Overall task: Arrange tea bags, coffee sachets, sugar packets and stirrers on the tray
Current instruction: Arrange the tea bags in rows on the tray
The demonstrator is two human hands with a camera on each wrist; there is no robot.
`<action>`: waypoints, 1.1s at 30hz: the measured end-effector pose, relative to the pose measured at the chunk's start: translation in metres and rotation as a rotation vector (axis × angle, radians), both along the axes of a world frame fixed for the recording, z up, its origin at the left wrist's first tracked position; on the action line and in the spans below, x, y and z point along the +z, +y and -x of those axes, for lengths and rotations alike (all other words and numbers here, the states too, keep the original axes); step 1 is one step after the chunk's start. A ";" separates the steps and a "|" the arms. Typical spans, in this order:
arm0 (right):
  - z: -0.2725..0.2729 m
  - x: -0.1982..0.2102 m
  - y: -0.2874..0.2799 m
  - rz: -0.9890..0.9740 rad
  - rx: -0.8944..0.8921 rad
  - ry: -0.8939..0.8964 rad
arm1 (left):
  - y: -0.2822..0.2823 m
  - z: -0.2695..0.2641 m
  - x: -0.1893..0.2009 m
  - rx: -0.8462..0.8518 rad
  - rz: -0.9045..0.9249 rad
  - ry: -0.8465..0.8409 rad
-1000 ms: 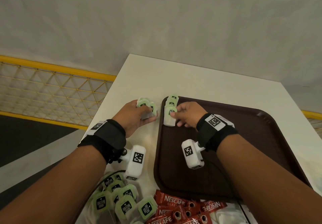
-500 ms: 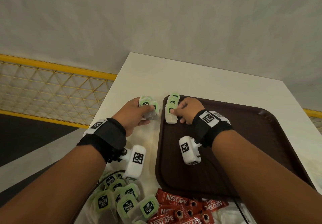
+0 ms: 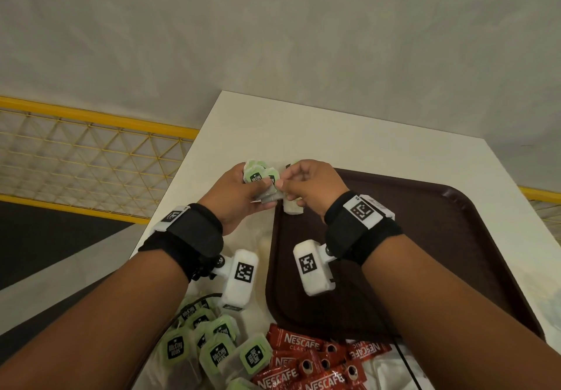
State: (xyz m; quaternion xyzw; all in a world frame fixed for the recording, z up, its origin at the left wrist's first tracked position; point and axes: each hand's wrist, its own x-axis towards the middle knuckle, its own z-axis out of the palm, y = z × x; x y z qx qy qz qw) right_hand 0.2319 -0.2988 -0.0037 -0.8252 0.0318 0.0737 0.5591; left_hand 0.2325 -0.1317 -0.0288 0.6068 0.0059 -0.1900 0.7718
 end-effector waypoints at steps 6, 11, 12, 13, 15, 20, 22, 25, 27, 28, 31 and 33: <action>0.004 0.002 -0.002 -0.032 -0.030 0.029 | -0.003 0.002 0.005 -0.020 0.002 -0.019; 0.008 0.000 -0.004 -0.111 -0.028 0.068 | -0.007 0.003 0.007 -0.009 0.008 -0.044; 0.009 -0.001 -0.004 -0.113 -0.031 0.067 | -0.007 0.003 0.007 -0.007 0.016 -0.040; 0.010 -0.001 -0.004 -0.118 -0.033 0.073 | -0.008 0.004 0.007 -0.002 0.026 -0.036; 0.011 -0.001 -0.006 -0.127 -0.034 0.092 | -0.007 0.006 0.008 0.020 0.048 -0.029; 0.020 -0.008 -0.018 -0.119 -0.081 0.179 | 0.001 0.004 0.006 0.122 0.062 0.019; 0.022 -0.011 -0.022 -0.121 -0.129 0.264 | 0.005 0.003 0.004 0.131 0.050 0.032; 0.022 -0.016 -0.023 -0.096 -0.189 0.374 | 0.008 0.004 0.003 0.137 0.042 0.042; 0.022 -0.017 -0.021 -0.064 -0.211 0.421 | 0.009 0.006 0.003 0.135 0.044 0.047; 0.021 -0.017 -0.020 -0.049 -0.222 0.437 | 0.010 0.007 0.003 0.134 0.043 0.047; 0.018 -0.014 -0.016 -0.019 -0.245 0.453 | 0.012 0.009 0.002 0.128 0.039 0.046; 0.016 -0.014 -0.014 0.027 -0.253 0.456 | 0.013 0.010 0.003 0.117 0.038 0.039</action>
